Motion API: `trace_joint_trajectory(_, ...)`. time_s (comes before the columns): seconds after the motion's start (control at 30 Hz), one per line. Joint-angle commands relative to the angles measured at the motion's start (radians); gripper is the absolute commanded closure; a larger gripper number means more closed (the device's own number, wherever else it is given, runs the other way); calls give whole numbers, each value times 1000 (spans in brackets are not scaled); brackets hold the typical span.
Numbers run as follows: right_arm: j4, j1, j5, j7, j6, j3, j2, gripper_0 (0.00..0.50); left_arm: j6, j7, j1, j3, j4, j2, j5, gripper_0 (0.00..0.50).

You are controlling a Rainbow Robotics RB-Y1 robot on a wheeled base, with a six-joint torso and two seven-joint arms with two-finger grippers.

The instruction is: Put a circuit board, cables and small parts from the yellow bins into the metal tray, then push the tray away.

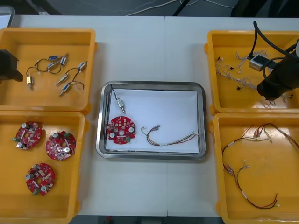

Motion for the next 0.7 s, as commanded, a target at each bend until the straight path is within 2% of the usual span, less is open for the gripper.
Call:
trace_joint_trajectory(0.03, -72, -52, -10, -5, 84, -75, -42, 500, -32, -110, 34, 27, -51, -44, -27, 0)
trace_joint_trajectory(0.2, -156, -52, -12, -6, 183, -144, -42, 500, -40, -122, 34, 25, -67, -94, -89, 0)
trace_joint_trajectory(0.3, -229, -51, -13, -9, 263, -188, -42, 500, -77, -139, 34, 19, -64, -144, -171, 0)
trace_joint_trajectory(0.5, -362, -51, -21, -22, 397, -254, -42, 500, -141, -148, 34, -53, -57, -185, -289, 0)
trace_joint_trajectory(0.7, -503, -52, -44, -40, 493, -271, -40, 500, -181, -163, 34, -67, -45, -219, -294, 0)
